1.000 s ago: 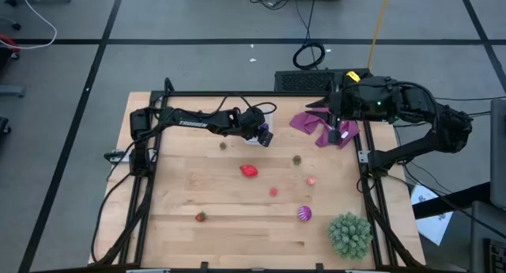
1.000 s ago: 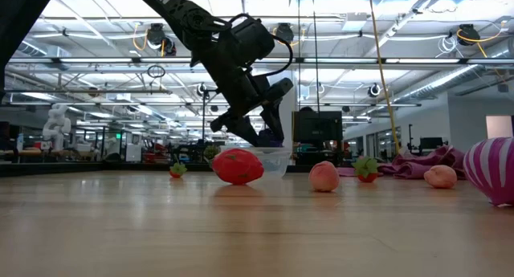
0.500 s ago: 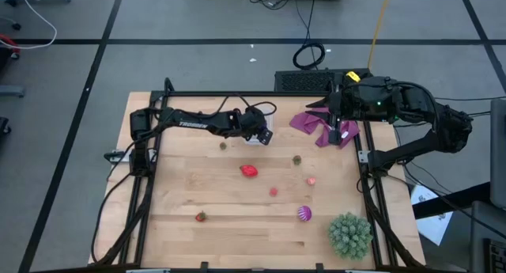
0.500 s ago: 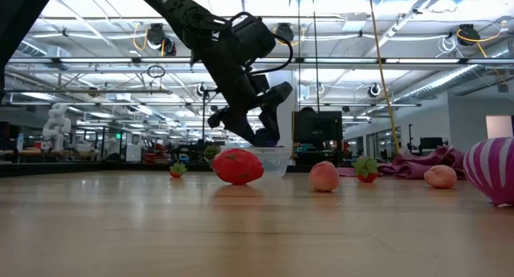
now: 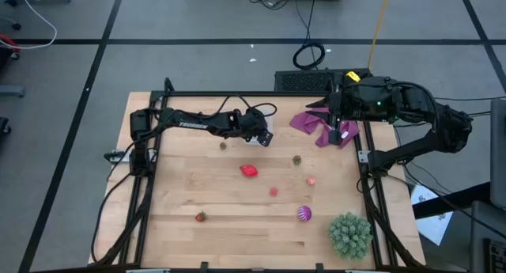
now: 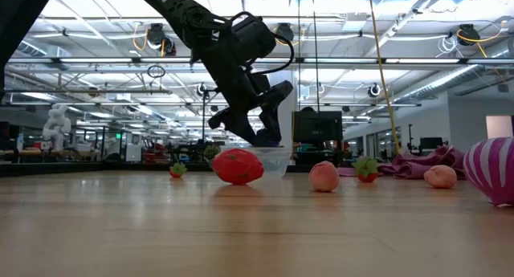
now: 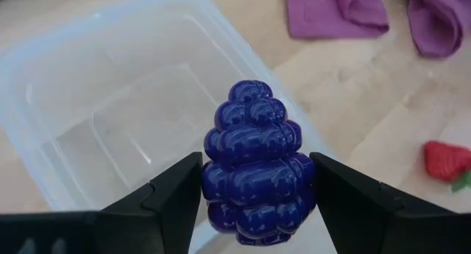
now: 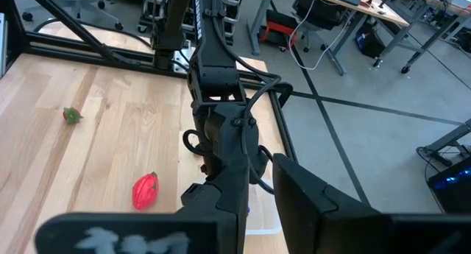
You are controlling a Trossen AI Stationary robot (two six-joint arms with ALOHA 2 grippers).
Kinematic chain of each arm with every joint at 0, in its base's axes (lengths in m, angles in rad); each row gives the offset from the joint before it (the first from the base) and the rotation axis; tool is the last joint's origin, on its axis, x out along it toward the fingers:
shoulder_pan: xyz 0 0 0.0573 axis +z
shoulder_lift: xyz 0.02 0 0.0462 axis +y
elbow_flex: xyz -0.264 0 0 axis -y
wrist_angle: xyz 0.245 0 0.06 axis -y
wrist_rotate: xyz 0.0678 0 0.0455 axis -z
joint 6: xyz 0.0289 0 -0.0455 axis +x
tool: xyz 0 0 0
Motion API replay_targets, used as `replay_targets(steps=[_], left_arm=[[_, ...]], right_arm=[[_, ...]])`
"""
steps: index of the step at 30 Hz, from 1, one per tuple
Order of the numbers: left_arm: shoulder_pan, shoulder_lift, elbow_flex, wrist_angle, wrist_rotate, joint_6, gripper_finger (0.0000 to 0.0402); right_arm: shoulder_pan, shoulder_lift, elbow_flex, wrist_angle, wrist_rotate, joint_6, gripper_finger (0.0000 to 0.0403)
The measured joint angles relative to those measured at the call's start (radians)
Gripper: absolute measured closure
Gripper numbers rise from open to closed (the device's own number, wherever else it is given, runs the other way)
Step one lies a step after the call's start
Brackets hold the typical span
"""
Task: Pick and placing Produce into tupperware
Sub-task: Put the blue grapes into the transparent bin
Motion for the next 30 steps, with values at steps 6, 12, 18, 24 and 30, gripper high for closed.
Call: replay_targets(steps=[6, 12, 18, 24, 30], left_arm=[[0.002, 0.000, 0.000, -0.055, 0.011, -0.028, 0.0160], [0.002, 0.000, 0.000, -0.069, 0.032, -0.029, 0.0160], [0.002, 0.000, 0.000, -0.068, 0.035, -0.024, 0.0160], [0.002, 0.000, 0.000, -0.068, 0.035, -0.022, 0.0160], [0.002, 0.000, 0.000, -0.066, 0.035, -0.023, 0.0160]], right_arm=[[0.000, 0.000, 0.000, 0.000, 0.000, 0.001, 0.0346], [0.000, 0.000, 0.000, 0.000, 0.000, 0.000, 0.0346], [0.000, 0.000, 0.000, 0.000, 0.000, 0.000, 0.0346], [0.000, 0.000, 0.000, 0.000, 0.000, 0.000, 0.0346], [0.000, 0.000, 0.000, 0.000, 0.000, 0.002, 0.0346]])
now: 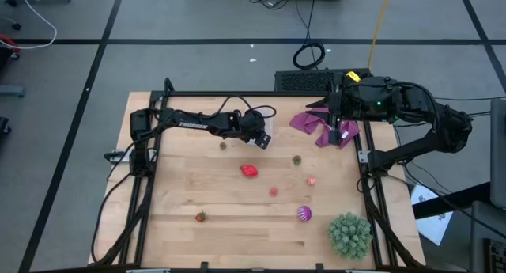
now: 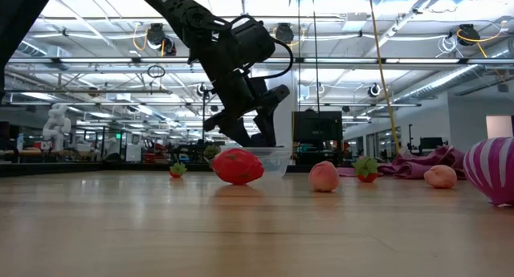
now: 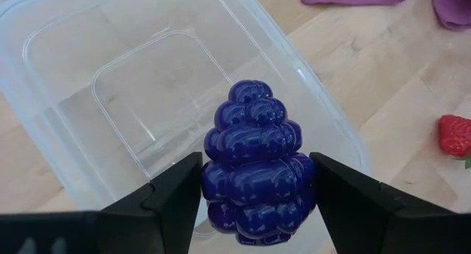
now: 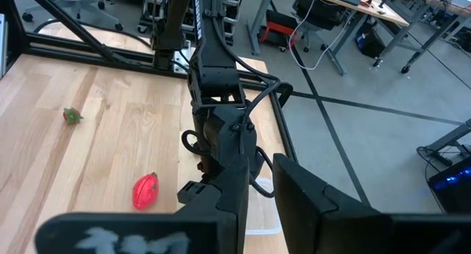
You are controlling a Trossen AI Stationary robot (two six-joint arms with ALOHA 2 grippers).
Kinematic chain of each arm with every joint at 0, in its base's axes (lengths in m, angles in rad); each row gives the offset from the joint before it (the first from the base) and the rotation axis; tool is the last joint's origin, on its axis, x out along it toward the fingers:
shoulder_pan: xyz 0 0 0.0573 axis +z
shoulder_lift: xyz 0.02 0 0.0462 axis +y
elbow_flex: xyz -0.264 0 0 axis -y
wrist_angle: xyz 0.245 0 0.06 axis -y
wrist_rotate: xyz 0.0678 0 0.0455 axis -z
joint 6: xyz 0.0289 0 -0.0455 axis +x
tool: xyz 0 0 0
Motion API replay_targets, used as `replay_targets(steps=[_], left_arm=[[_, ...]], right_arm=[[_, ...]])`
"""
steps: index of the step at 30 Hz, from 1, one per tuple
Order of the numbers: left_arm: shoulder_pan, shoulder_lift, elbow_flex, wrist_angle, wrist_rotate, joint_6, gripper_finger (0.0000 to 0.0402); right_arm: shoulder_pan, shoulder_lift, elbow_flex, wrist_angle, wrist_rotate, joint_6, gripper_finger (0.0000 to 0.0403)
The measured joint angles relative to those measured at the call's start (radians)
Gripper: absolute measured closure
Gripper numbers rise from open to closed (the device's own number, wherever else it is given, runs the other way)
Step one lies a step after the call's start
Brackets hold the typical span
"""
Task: Pick and placing Produce into tupperware
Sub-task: Put the blue grapes into the transparent bin
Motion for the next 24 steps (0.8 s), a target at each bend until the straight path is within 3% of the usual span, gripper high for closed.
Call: replay_targets(steps=[24], left_arm=[[0.018, 0.000, 0.000, 0.009, 0.011, -0.083, 0.0160]], right_arm=[[0.000, 0.000, 0.000, -0.015, 0.000, 0.000, 0.0346]])
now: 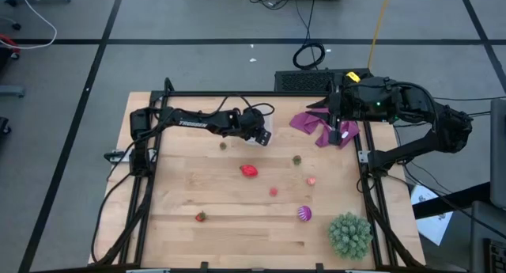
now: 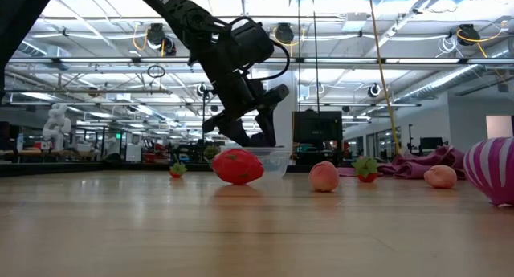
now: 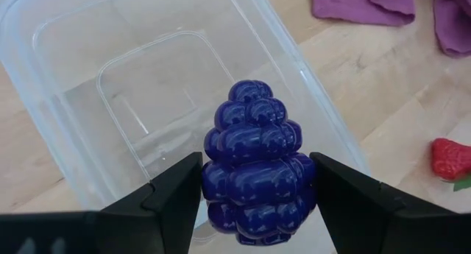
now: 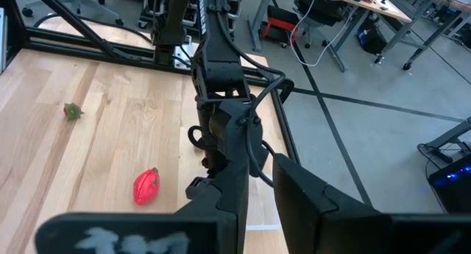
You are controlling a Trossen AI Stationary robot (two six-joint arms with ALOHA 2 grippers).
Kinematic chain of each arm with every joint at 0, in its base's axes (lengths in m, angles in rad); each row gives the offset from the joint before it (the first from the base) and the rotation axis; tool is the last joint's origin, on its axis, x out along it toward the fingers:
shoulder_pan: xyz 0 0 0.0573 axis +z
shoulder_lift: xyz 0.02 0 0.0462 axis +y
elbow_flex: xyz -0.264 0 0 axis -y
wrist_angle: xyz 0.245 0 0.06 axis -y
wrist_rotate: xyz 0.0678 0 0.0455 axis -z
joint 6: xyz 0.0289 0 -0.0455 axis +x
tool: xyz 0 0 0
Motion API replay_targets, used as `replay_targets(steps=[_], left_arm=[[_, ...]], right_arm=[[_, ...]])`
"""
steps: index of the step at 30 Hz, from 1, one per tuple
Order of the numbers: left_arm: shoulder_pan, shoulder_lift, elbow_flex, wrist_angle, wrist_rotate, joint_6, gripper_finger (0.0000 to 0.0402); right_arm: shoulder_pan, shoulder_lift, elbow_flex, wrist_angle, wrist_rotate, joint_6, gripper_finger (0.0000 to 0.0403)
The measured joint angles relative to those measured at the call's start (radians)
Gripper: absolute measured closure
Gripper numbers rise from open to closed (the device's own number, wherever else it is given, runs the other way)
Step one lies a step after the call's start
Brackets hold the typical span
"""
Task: Pick and placing Produce into tupperware
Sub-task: Put the blue grapes into the transparent bin, then put the top left red strawberry into the transparent bin
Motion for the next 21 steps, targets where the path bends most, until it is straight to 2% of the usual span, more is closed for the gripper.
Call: replay_targets(steps=[6, 12, 15, 21], left_arm=[[0.001, 0.000, 0.000, 0.001, 0.000, -0.018, 0.0140], [-0.010, 0.000, 0.000, 0.056, -0.028, 0.073, 0.0112], [-0.015, 0.000, 0.000, 0.083, -0.060, 0.098, 0.0108], [-0.013, -0.014, 0.000, 0.089, -0.051, 0.124, 0.0108]], right_arm=[[0.000, 0.000, 0.000, 0.000, 0.000, 0.001, 0.0346], [0.000, 0.000, 0.000, 0.000, 0.000, 0.001, 0.0346], [0.000, 0.000, 0.000, 0.000, 0.000, 0.001, 0.0346], [0.000, 0.000, 0.000, -0.006, 0.000, 0.001, 0.0346]])
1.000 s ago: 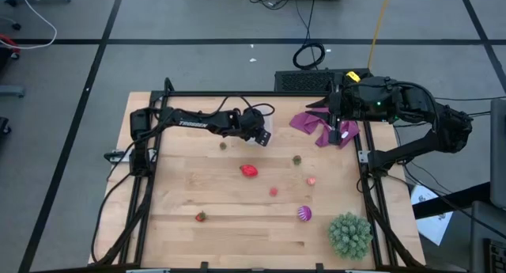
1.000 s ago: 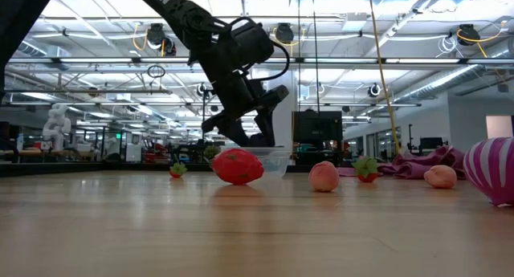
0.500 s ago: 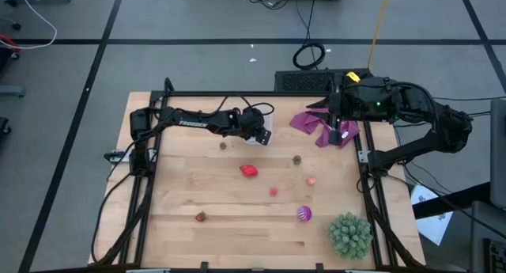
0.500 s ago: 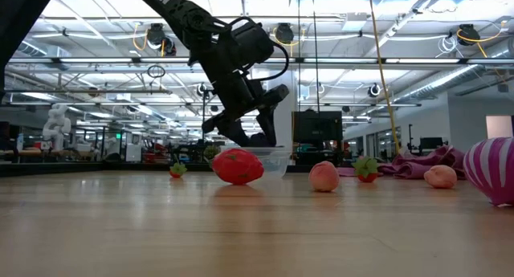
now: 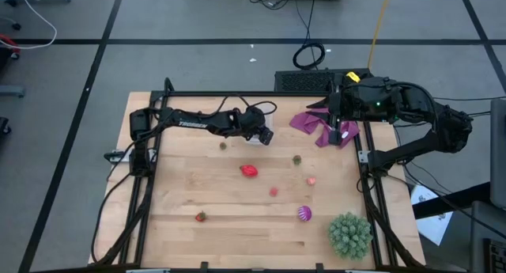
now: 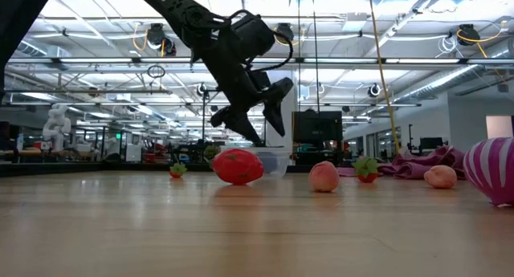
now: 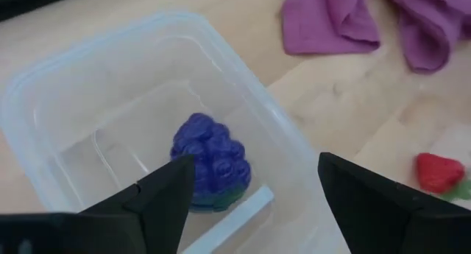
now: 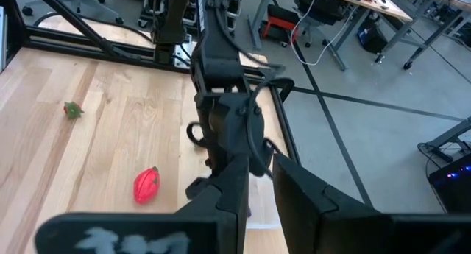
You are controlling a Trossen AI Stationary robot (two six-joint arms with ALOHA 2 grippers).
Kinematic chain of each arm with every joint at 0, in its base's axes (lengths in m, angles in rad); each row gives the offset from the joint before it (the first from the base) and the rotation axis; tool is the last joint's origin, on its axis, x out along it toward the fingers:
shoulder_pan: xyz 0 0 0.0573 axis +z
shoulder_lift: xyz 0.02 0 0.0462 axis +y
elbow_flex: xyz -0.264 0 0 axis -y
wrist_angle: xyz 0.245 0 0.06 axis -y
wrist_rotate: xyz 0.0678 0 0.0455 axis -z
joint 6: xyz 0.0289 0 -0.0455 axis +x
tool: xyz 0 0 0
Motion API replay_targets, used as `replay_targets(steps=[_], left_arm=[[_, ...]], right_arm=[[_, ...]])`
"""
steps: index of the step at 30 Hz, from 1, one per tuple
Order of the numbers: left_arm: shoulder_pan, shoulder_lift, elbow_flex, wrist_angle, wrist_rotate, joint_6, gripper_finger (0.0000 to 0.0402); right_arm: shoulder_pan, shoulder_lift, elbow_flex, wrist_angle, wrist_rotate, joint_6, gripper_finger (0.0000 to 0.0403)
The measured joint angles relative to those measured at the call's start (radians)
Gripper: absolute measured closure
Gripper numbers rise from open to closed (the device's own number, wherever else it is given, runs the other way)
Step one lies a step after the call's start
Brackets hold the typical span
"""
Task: Pick and placing Produce into tupperware
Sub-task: Put the top left red strawberry into the transparent bin
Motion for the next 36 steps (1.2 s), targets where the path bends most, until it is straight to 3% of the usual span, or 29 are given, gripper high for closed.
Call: replay_targets(steps=[5, 10, 17, 20, 26, 36], left_arm=[[-0.001, -0.083, 0.000, -0.056, 0.005, 0.065, 0.0108], [-0.012, -0.223, 0.002, -0.237, -0.002, 0.075, 0.0108], [-0.138, -0.327, 0.001, -0.624, -0.029, -0.182, 0.0108], [-0.219, -0.309, 0.000, -0.760, -0.068, -0.305, 0.0108], [-0.295, -0.243, -0.002, -0.805, -0.175, -0.400, 0.0108], [-0.163, -0.095, -0.002, -0.824, -0.111, -0.301, 0.0108]], right_arm=[[0.000, 0.000, 0.000, -0.014, 0.000, 0.000, 0.0346], [0.000, 0.000, 0.000, -0.019, 0.000, 0.000, 0.0346], [0.000, 0.000, 0.000, -0.039, -0.001, 0.045, 0.0346], [0.001, 0.000, 0.000, -0.039, -0.001, 0.064, 0.0346], [0.001, 0.000, 0.000, -0.032, -0.002, 0.090, 0.0346], [0.001, 0.000, 0.000, -0.032, -0.002, 0.114, 0.0346]])
